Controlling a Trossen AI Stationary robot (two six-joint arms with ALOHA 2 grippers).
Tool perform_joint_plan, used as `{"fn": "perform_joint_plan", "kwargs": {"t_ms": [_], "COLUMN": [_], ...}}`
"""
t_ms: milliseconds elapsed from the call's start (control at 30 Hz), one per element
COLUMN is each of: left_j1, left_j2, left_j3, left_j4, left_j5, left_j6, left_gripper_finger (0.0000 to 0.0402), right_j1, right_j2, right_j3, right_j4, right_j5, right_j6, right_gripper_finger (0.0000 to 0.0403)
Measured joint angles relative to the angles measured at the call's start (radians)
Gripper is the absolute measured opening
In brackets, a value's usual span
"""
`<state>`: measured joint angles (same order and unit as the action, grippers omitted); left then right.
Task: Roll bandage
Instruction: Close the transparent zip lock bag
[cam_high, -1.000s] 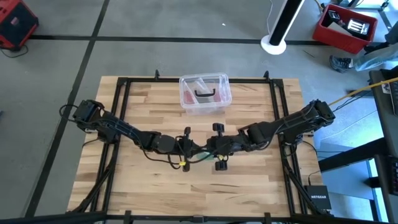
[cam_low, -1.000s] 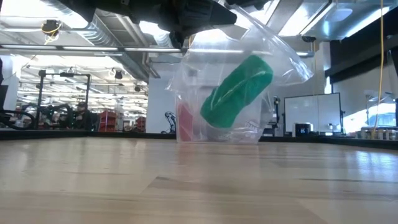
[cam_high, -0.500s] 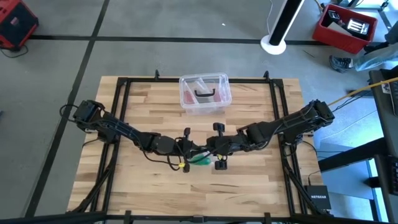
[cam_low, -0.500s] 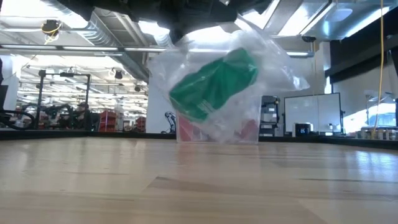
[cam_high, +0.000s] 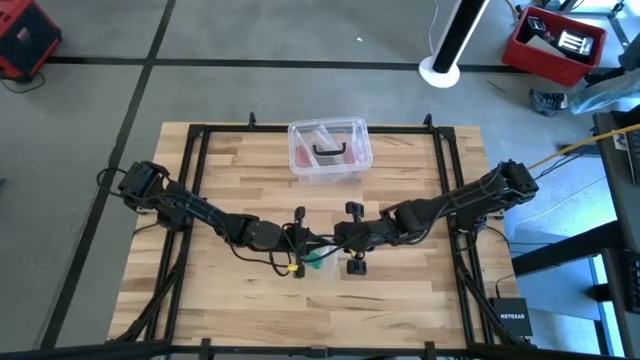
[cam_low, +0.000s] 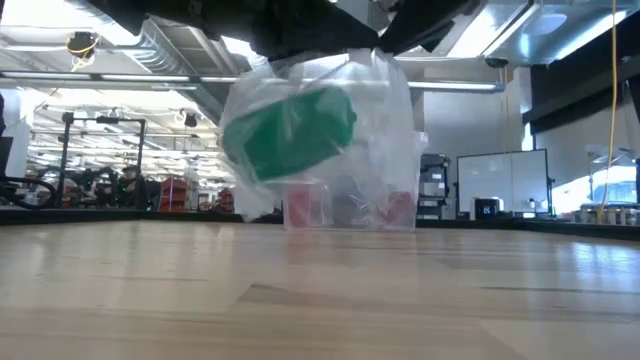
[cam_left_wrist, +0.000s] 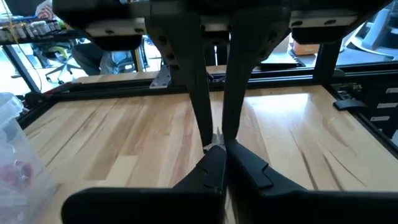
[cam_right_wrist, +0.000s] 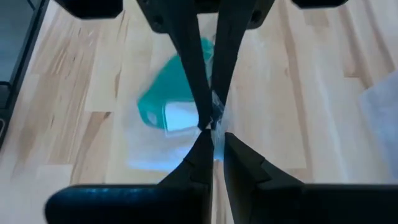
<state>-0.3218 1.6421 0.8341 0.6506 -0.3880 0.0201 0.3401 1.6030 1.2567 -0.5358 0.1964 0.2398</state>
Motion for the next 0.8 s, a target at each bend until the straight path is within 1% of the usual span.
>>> {"fn": "perform_joint_plan", "kwargs": {"t_ms": [200, 400, 467, 667, 800], "left_j1": [0.0, 0.002, 0.001, 0.002, 0.008], "left_j2": [0.0, -0.009, -0.006, -0.006, -0.006], "left_j3": [0.001, 0.008, 0.005, 0.006, 0.006], "left_j4": [0.015, 0.008, -0.007, -0.009, -0.005], "left_j5": [-0.019, -0.033, -0.028, -0.025, -0.022], "left_j6": [0.009, -0.013, -0.016, -0.013, -0.018], "left_gripper_finger": [0.0, 0.0004, 0.0005, 0.0005, 0.0008], "right_j1": [0.006, 0.009, 0.007, 0.006, 0.007], "right_j2": [0.003, 0.007, 0.006, 0.003, 0.001], "right_j3": [-0.004, -0.008, -0.008, -0.006, -0.006], "right_j4": [-0.027, -0.024, -0.013, -0.04, -0.037], "right_j5": [-0.036, -0.028, -0.015, -0.006, -0.016], "right_j6": [0.024, -0.001, -0.01, 0.014, 0.045], "right_gripper_finger": [0.0025, 0.0004, 0.0003, 0.0026, 0.0052]}}
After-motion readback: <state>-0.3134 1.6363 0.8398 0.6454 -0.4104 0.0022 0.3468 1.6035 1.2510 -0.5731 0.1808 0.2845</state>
